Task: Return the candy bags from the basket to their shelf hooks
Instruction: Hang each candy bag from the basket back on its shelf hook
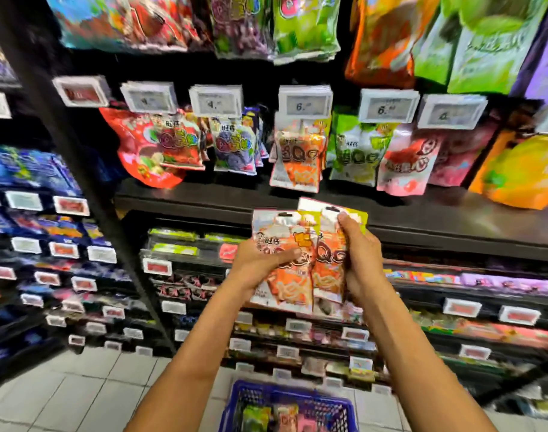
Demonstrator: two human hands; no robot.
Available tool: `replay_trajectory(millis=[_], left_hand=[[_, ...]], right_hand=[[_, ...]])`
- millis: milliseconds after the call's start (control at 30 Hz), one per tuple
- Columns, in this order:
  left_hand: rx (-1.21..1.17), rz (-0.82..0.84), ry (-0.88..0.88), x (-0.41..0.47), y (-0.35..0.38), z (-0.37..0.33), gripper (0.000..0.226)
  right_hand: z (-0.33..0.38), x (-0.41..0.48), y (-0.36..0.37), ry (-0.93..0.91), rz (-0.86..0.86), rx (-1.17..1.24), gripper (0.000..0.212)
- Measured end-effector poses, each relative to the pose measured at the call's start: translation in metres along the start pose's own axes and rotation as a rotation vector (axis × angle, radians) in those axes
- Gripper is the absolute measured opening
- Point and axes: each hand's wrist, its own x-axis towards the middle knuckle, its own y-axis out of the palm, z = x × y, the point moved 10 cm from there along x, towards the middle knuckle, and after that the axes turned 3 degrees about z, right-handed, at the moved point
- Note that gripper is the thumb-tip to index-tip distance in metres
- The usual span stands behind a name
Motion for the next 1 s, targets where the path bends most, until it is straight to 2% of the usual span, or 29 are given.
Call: replay_trajectory(millis=[333, 400, 600, 1000], left_hand=[[-0.046, -0.013, 0.087, 0.046, -0.042, -0.046, 0.028], [-0.063, -0.004, 0.093, 0.053, -0.043, -0.054, 0.031], [-0.111, -0.030, 0.109, 0.077, -0.041, -0.074, 0.035], [-0.161, -0.069, 0.117, 0.111, -0.034, -0.100, 0.037]], right_hand=[[0.040, 0.025, 0.076, -0.126, -0.015, 0.054, 0.016], [0.045, 0.031, 0.082, -0.123, -0.042, 0.037, 0.022], [0.066, 0.055, 0.094, -0.157, -0.067, 0.043, 0.025], [0.103, 0.091, 0.108, -0.222, -0.075, 0.051, 0.013]])
